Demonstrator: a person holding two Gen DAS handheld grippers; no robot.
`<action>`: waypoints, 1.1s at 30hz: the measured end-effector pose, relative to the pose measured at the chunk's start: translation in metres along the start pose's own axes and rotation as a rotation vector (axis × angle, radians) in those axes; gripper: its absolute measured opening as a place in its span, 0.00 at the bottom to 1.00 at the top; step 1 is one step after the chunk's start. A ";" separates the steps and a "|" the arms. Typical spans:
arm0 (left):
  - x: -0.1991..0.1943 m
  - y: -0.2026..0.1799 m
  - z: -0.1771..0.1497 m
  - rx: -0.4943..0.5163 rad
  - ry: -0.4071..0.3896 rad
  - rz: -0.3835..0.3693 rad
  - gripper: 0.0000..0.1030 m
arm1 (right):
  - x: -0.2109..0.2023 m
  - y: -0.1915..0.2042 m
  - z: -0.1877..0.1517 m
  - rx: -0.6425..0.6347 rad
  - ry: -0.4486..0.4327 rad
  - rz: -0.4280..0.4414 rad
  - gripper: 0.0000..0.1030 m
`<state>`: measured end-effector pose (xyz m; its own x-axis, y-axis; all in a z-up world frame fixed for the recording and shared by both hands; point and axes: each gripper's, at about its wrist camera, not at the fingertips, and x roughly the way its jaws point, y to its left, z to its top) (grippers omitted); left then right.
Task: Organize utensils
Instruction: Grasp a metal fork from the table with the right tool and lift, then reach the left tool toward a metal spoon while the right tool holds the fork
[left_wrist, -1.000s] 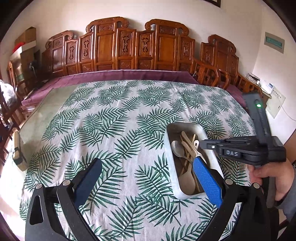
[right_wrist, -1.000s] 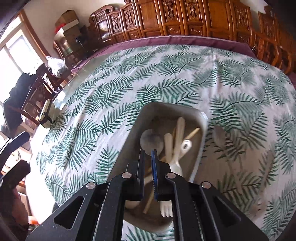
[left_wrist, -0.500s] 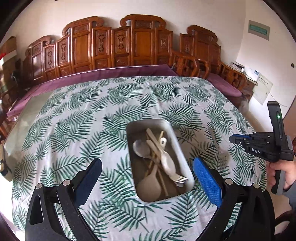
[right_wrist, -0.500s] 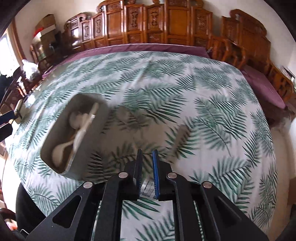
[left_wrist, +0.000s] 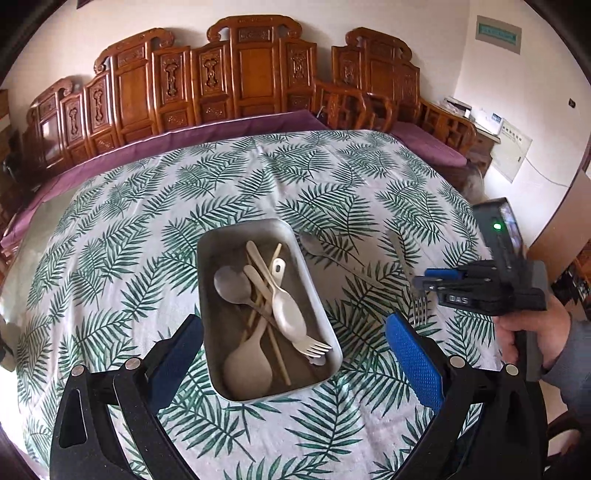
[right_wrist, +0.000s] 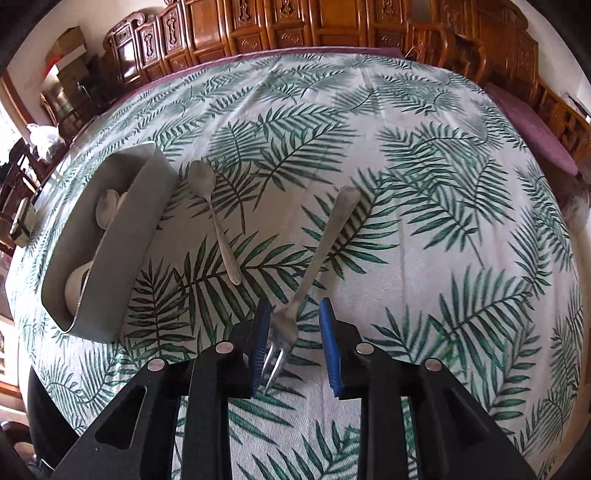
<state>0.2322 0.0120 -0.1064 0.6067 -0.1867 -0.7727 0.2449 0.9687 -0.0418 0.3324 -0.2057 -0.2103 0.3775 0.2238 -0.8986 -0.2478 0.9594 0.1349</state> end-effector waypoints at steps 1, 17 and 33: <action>0.001 -0.002 0.000 0.002 0.003 -0.001 0.92 | 0.004 0.001 0.001 0.000 0.007 0.004 0.29; 0.025 -0.035 0.015 -0.002 0.046 -0.009 0.92 | 0.006 -0.016 0.012 -0.032 0.041 -0.062 0.03; 0.096 -0.089 0.054 -0.014 0.098 0.017 0.79 | -0.017 -0.082 -0.014 0.027 -0.005 -0.009 0.03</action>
<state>0.3093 -0.1014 -0.1425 0.5339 -0.1543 -0.8314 0.2245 0.9738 -0.0365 0.3336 -0.2900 -0.2124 0.3837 0.2161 -0.8978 -0.2201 0.9656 0.1383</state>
